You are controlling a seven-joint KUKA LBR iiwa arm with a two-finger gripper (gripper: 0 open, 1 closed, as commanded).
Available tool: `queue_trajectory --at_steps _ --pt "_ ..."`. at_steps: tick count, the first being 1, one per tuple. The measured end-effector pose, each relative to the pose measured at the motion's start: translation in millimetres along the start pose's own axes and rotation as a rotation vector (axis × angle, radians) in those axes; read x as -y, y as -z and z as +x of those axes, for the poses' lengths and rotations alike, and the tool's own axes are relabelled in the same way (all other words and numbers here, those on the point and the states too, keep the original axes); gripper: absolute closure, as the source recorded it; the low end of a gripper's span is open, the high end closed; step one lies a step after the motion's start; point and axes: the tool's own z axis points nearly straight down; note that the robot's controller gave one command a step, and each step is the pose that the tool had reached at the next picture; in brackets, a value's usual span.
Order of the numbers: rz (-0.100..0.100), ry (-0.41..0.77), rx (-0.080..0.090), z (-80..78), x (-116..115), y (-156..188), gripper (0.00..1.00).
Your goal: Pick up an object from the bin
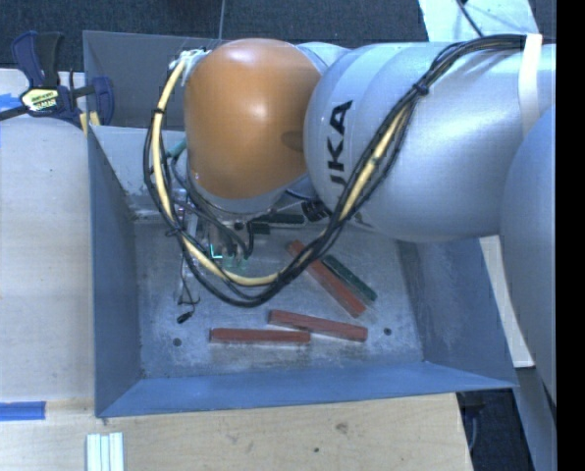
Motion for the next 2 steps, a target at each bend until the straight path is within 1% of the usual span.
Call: queue_trajectory --at_steps 1,2 --pt "-0.002 -0.004 0.008 -2.1 1 5 0.0" --pt "-0.002 0.097 0.011 2.2 28 -48 0.0"
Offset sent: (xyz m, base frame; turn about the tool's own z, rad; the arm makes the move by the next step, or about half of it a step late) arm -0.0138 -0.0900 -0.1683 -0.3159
